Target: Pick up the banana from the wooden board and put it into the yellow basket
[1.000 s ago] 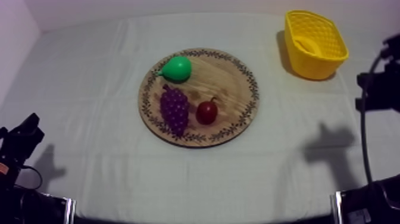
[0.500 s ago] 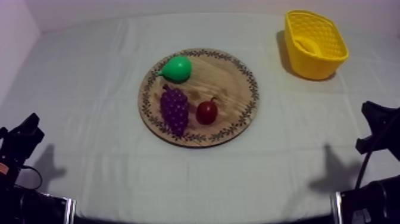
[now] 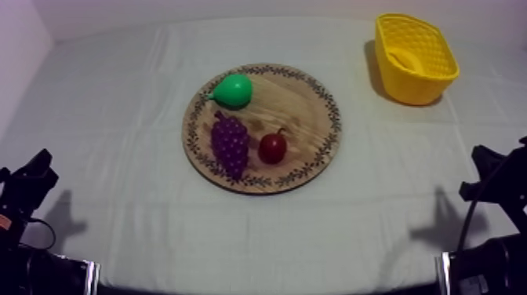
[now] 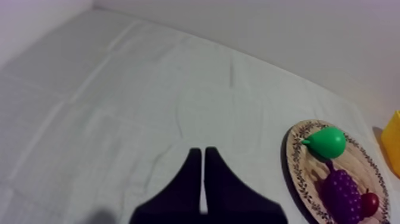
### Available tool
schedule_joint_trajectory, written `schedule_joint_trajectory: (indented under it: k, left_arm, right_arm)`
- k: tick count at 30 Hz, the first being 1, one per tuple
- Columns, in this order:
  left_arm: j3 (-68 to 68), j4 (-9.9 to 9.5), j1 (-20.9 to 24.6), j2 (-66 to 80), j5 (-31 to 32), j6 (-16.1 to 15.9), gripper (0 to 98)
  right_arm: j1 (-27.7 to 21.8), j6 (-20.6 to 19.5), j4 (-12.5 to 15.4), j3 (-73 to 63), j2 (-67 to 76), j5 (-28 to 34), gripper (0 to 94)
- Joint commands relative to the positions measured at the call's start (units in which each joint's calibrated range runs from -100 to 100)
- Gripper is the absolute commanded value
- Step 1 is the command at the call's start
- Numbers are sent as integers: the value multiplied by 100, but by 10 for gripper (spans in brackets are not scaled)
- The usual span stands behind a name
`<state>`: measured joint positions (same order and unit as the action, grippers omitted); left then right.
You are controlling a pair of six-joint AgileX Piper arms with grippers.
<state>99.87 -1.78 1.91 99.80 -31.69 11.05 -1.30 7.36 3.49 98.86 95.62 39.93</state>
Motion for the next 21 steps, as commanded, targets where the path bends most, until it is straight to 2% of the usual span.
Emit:
schedule_joint_trajectory:
  k: [1, 4, 7, 21]
  left_arm:
    - [2, 0, 1, 3, 0, 0, 1]
    - [2, 0, 1, 3, 0, 1, 1]
    - [2, 0, 1, 3, 0, 1, 1]
    - [2, 0, 1, 3, 0, 2, 1]
  right_arm:
    - [-3, -100, -131, 35, 5, -248, 4]
    - [-6, 389, -186, 65, 5, -319, 3]
    - [-7, 665, -205, 75, 5, -343, 3]
    - [-8, 554, -215, 81, 5, -348, 3]
